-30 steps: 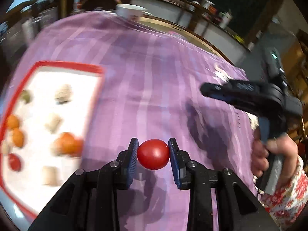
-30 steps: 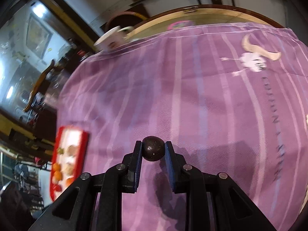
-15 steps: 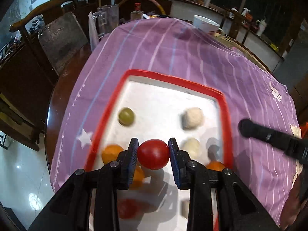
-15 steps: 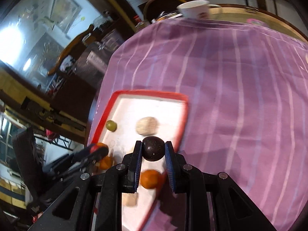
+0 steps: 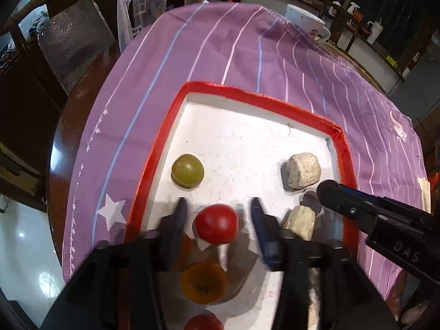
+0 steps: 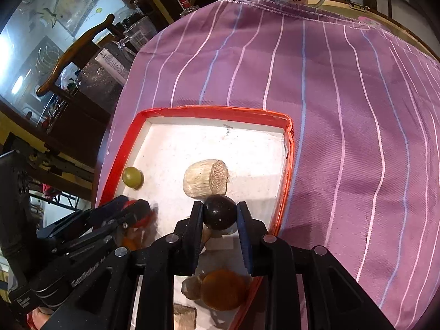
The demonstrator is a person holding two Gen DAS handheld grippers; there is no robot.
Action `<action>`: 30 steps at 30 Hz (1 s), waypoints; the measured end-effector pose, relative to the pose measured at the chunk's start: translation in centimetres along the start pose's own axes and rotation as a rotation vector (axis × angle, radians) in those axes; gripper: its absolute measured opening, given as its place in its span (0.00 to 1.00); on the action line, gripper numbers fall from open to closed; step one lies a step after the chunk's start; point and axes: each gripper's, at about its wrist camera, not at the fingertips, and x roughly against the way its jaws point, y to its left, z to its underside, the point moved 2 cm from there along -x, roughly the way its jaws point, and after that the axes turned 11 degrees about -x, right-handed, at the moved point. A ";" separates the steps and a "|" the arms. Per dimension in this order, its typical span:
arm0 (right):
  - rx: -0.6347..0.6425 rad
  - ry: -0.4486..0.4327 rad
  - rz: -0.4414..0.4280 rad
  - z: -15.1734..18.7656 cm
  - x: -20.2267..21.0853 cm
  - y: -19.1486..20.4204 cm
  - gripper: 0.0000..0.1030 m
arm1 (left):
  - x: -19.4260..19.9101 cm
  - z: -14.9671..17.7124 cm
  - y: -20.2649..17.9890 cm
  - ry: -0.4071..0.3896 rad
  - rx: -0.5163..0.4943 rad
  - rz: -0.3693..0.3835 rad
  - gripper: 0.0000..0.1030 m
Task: Organize fruits
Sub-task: 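Carry the tomato and dark berry into the tray and open both tools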
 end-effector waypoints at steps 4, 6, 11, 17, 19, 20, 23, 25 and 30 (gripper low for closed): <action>-0.035 0.008 -0.020 0.0 0.2 -0.4 0.27 | 1.4 0.0 0.0 -0.035 0.004 0.026 0.59; -0.048 0.004 -0.027 0.1 0.7 -0.6 0.27 | 2.0 0.1 0.0 -0.047 0.016 0.036 0.60; -0.060 -0.010 -0.053 0.3 2.2 -0.4 0.27 | 4.2 1.1 -0.3 -0.080 0.045 0.040 0.60; -0.086 0.077 -0.126 0.3 1.5 -0.7 0.27 | 6.5 2.5 -0.9 -0.092 0.074 0.004 0.62; -0.110 0.114 -0.142 0.5 0.5 -1.3 0.28 | 7.5 3.2 -1.1 -0.093 0.093 -0.023 0.62; -0.118 0.108 -0.149 0.6 0.4 -1.6 0.28 | 8.0 3.6 -1.2 -0.095 0.099 -0.033 0.62; -0.143 0.083 -0.183 0.8 1.0 -2.5 0.30 | 9.9 4.6 -1.8 -0.107 0.098 -0.076 0.62; -0.152 0.057 -0.199 0.7 1.8 -2.9 0.35 | 11.0 5.2 -2.2 -0.118 0.107 -0.091 0.62; -0.140 -0.007 -0.244 0.4 4.8 -3.1 0.50 | 13.3 6.0 -3.5 -0.142 0.112 -0.103 0.63</action>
